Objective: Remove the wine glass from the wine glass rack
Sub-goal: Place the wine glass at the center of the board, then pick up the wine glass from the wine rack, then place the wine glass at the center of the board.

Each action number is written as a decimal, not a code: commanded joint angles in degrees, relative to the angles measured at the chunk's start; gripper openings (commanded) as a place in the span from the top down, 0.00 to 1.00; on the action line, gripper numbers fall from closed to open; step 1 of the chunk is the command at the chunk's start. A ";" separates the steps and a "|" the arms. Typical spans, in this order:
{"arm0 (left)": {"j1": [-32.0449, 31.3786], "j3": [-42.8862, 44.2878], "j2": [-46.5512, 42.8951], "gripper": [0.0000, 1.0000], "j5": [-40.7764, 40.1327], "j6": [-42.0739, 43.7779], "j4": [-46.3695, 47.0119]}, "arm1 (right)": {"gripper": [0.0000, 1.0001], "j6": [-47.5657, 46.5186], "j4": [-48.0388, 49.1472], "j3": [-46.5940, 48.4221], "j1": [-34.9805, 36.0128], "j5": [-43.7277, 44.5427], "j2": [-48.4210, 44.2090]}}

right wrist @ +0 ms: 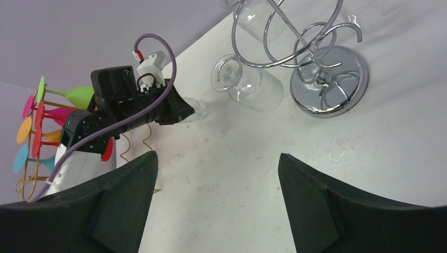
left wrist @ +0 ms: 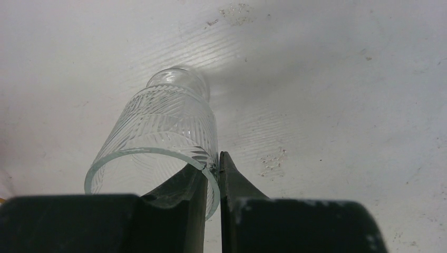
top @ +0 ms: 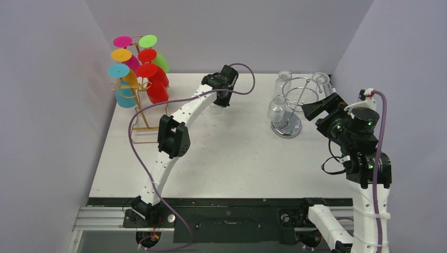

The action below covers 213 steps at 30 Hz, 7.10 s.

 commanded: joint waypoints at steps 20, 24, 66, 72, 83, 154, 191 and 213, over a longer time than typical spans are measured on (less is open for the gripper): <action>1.12 6.09 -4.20 0.55 -0.50 3.00 1.72 | 0.21 0.12 4.37 -5.81 -3.80 -5.54 0.37; 1.13 6.78 -5.93 0.48 -0.47 3.40 1.87 | 0.22 1.04 6.38 -6.94 -4.02 -7.09 0.91; -13.59 -51.27 -62.29 0.04 8.41 -13.21 21.50 | 0.41 5.14 32.00 3.92 -29.30 -26.47 33.62; -13.60 -56.68 -69.13 0.04 8.79 -12.08 20.08 | 0.43 7.48 36.67 8.02 -29.04 -26.10 39.12; -13.54 -57.45 -72.96 0.04 7.62 -9.06 18.32 | 0.53 1.55 31.21 17.82 -28.10 -26.61 49.46; -13.55 -57.46 -71.72 0.04 7.81 -9.39 17.95 | 0.98 0.89 36.55 13.55 -26.09 -25.96 47.22; -13.55 -56.27 -71.02 0.04 7.65 -10.05 17.87 | 1.00 14.49 52.91 8.74 -29.17 -21.56 44.62; -12.67 -59.44 -71.47 0.04 11.34 -15.56 26.12 | 1.00 8.06 20.62 7.21 -34.34 -22.60 20.30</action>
